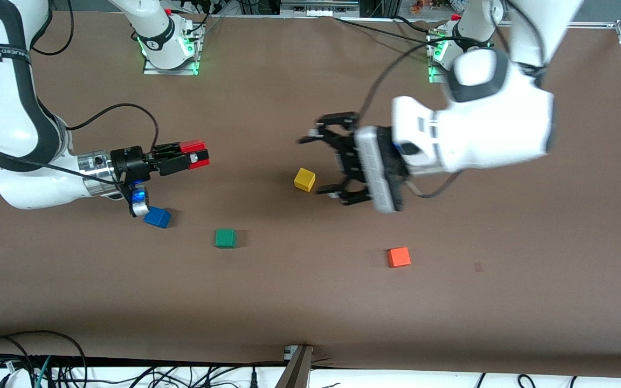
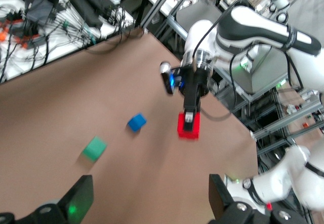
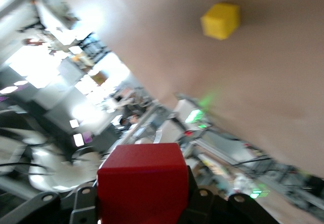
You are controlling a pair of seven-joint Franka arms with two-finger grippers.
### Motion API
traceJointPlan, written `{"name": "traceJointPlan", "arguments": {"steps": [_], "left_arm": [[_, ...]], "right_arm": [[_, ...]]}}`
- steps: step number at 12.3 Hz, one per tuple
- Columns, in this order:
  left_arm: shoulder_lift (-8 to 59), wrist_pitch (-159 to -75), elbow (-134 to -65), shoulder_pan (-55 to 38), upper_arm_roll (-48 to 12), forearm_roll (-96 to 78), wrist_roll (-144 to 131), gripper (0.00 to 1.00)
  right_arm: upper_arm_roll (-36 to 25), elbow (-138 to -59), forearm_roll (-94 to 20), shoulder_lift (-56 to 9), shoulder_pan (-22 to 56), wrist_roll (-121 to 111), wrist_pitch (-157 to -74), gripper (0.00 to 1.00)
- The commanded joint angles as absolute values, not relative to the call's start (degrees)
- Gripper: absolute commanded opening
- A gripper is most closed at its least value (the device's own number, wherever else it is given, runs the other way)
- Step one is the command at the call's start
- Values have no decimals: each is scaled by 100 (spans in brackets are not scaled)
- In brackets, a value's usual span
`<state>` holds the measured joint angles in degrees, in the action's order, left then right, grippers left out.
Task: Pass red block to right arm, stack on blue
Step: 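Open the left gripper and withdraw it while the right gripper holds cube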
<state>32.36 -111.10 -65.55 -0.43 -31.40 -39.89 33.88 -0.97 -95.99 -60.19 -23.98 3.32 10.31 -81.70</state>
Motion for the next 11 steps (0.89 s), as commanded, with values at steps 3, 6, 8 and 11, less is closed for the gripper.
{"name": "traceJointPlan", "arguments": {"steps": [3,6,8,11], "left_arm": [[2271,-9135,-6959,1210,-3173,-3184,3139,100],[1637,-7817,-7075,1730,-3173,-2096,2892,100],[1276,-7376,-7075,1758,-3173,-1096,2734,100],[897,-6839,-7093,1592,-3357,216,1779,100]], "right_arm": [[-18,-9475,-3960,-2355,395,914,-8735,0],[-18,-9492,-2457,-2443,763,731,-9445,0],[-18,-9510,-1149,-2618,992,712,-10130,0],[-35,-9571,252,-2978,949,396,-11203,0]]}}
